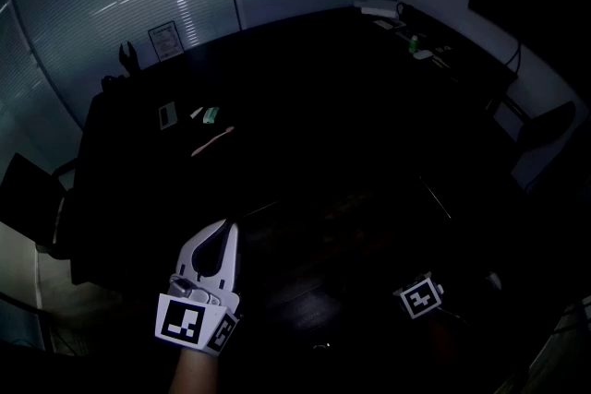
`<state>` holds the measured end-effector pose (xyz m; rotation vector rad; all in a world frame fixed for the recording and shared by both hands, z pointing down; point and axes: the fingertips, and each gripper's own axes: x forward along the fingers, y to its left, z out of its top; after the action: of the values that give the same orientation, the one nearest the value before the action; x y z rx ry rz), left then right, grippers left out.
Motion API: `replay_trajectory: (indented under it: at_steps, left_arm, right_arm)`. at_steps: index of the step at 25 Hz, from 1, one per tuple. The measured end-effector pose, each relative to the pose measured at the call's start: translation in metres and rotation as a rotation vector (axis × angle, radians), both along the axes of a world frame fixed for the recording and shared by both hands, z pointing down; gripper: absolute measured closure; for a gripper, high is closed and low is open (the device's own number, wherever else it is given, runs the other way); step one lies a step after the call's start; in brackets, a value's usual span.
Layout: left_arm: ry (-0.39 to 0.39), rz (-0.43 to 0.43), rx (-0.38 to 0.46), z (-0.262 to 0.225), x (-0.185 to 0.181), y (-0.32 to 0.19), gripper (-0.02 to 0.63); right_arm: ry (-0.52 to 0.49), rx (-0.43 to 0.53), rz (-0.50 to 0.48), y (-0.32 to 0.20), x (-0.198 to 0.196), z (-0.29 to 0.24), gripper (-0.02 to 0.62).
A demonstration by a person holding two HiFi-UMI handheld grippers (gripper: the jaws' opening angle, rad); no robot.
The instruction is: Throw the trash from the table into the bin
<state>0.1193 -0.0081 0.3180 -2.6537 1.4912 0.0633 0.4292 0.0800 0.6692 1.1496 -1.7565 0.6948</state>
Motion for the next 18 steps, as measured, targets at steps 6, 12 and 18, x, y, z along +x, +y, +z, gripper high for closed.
replay_trajectory:
  at_steps: [6,12,18]
  left_arm:
    - [-0.010,0.019,0.001,0.012,0.012,-0.003,0.606]
    - [-0.037,0.022,-0.046,0.034,0.013,-0.008,0.606]
    - [-0.022,0.002,-0.043,0.031,0.008,-0.016,0.606]
  right_arm:
    - [0.008,-0.070,-0.051,-0.008,-0.001,0.038,0.485]
    - [-0.021,-0.126,-0.046,-0.009,-0.008,0.065,0.485]
    - [-0.020,-0.149,-0.055,-0.008,-0.010,0.067,0.485]
